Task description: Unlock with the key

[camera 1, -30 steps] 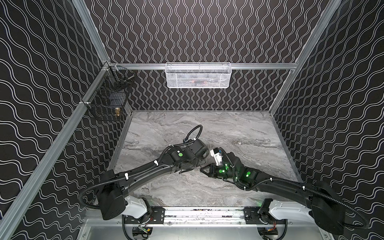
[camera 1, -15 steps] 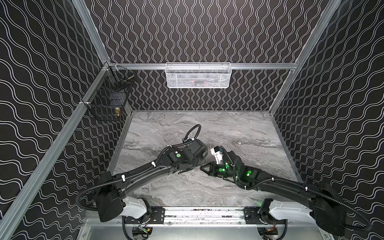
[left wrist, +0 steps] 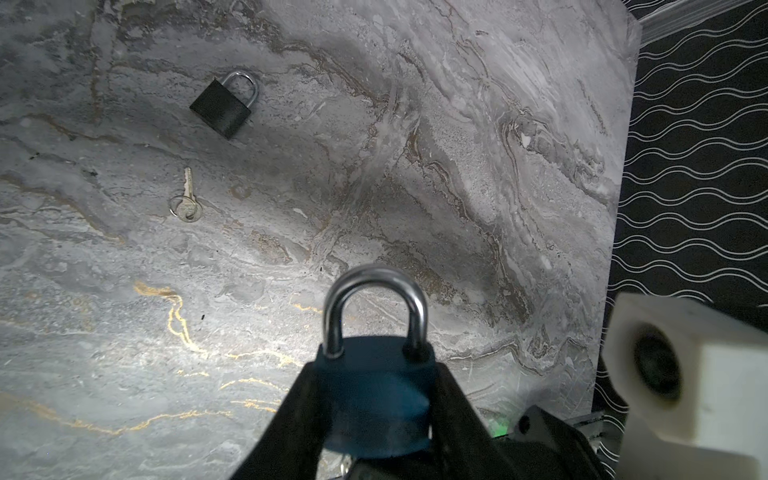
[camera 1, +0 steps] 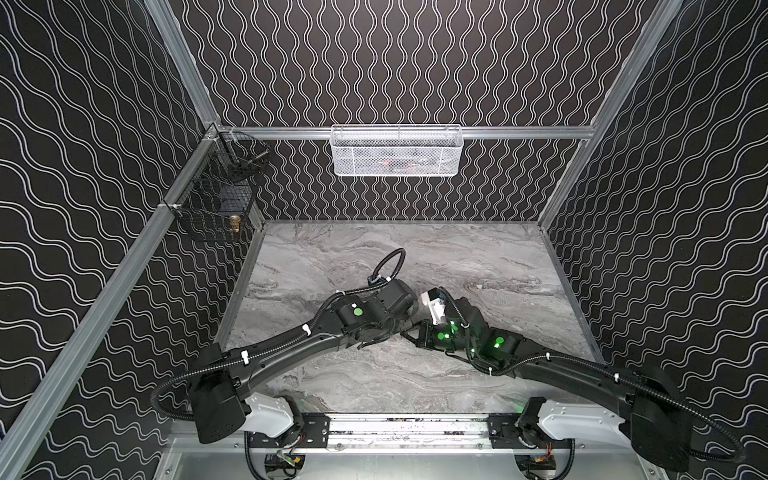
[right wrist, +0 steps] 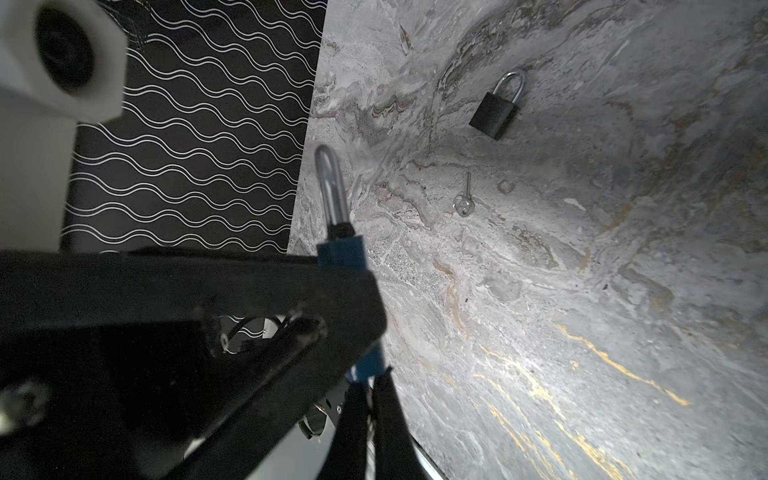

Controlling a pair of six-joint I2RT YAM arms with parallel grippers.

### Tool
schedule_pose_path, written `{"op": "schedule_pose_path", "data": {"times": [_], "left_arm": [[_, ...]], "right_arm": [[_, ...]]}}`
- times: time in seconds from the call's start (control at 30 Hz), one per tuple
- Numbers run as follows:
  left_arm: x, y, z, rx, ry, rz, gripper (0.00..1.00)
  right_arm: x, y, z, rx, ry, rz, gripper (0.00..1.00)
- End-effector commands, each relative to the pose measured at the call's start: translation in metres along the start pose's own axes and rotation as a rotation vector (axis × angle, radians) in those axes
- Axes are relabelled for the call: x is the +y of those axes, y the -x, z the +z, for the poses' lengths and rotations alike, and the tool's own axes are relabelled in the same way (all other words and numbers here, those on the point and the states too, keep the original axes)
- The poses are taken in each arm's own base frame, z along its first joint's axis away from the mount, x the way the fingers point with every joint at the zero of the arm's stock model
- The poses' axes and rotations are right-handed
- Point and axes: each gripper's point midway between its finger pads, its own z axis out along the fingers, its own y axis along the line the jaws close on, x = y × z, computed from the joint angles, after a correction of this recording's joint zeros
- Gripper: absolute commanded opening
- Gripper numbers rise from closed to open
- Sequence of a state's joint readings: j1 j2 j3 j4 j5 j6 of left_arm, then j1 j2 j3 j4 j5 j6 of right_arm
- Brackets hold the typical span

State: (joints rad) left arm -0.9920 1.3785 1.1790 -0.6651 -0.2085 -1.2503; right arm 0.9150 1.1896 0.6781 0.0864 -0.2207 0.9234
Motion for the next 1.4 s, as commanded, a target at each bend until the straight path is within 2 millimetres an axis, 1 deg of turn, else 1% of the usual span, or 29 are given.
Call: {"op": "schedule_pose_path", "data": {"times": [0.0, 0.1, 0.2, 0.4, 0.5, 0.57, 0.67, 0.77, 0.87, 0.9, 1.0, 1.13, 1.17, 1.23, 1.37], "left_arm": [[0.001, -0.01, -0.004, 0.047, -0.015, 0.005, 0.1], [0.002, -0.015, -0.007, 0.061, -0.022, 0.003, 0.1], [0.001, -0.017, -0.011, 0.059, -0.043, 0.001, 0.1], [0.0, -0.017, -0.009, 0.052, -0.05, -0.016, 0.1], [0.0, -0.011, -0.012, 0.022, -0.051, -0.027, 0.1], [0.0, -0.006, -0.015, -0.001, -0.051, -0.033, 0.09], [0.006, 0.004, -0.019, -0.052, -0.038, -0.059, 0.06], [0.007, 0.014, -0.022, -0.099, -0.056, -0.095, 0.06], [0.009, 0.022, -0.025, -0.13, -0.061, -0.121, 0.06], [0.009, 0.025, -0.025, -0.138, -0.061, -0.126, 0.06], [0.011, 0.032, -0.029, -0.166, -0.059, -0.137, 0.06], [0.011, 0.034, -0.031, -0.177, -0.076, -0.152, 0.06], [0.01, 0.034, -0.031, -0.178, -0.082, -0.157, 0.05], [0.007, 0.035, -0.031, -0.178, -0.097, -0.163, 0.05], [0.003, 0.035, -0.029, -0.176, -0.099, -0.166, 0.04]], "right_arm": [[0.021, 0.021, -0.005, -0.081, 0.061, -0.025, 0.0], [0.031, 0.025, -0.01, -0.101, 0.115, -0.004, 0.0], [0.034, 0.026, -0.01, -0.107, 0.133, -0.005, 0.0], [0.032, 0.023, -0.009, -0.078, 0.106, -0.04, 0.0], [0.029, 0.02, -0.01, -0.074, 0.1, -0.049, 0.0], [0.027, 0.018, -0.01, -0.07, 0.103, -0.056, 0.04], [0.027, 0.013, -0.011, -0.056, 0.113, -0.076, 0.14], [0.036, 0.005, -0.014, -0.027, 0.174, -0.13, 0.23], [0.039, -0.001, -0.017, -0.002, 0.19, -0.172, 0.33], [0.039, -0.001, -0.019, -0.002, 0.191, -0.181, 0.34], [0.038, 0.002, -0.031, -0.047, 0.19, -0.173, 0.34], [0.021, 0.01, -0.037, -0.129, 0.141, -0.07, 0.33], [0.021, 0.01, -0.037, -0.134, 0.153, -0.046, 0.33], [0.027, 0.011, -0.035, -0.137, 0.201, -0.015, 0.32], [0.034, 0.021, -0.034, -0.181, 0.213, 0.001, 0.29]]}}
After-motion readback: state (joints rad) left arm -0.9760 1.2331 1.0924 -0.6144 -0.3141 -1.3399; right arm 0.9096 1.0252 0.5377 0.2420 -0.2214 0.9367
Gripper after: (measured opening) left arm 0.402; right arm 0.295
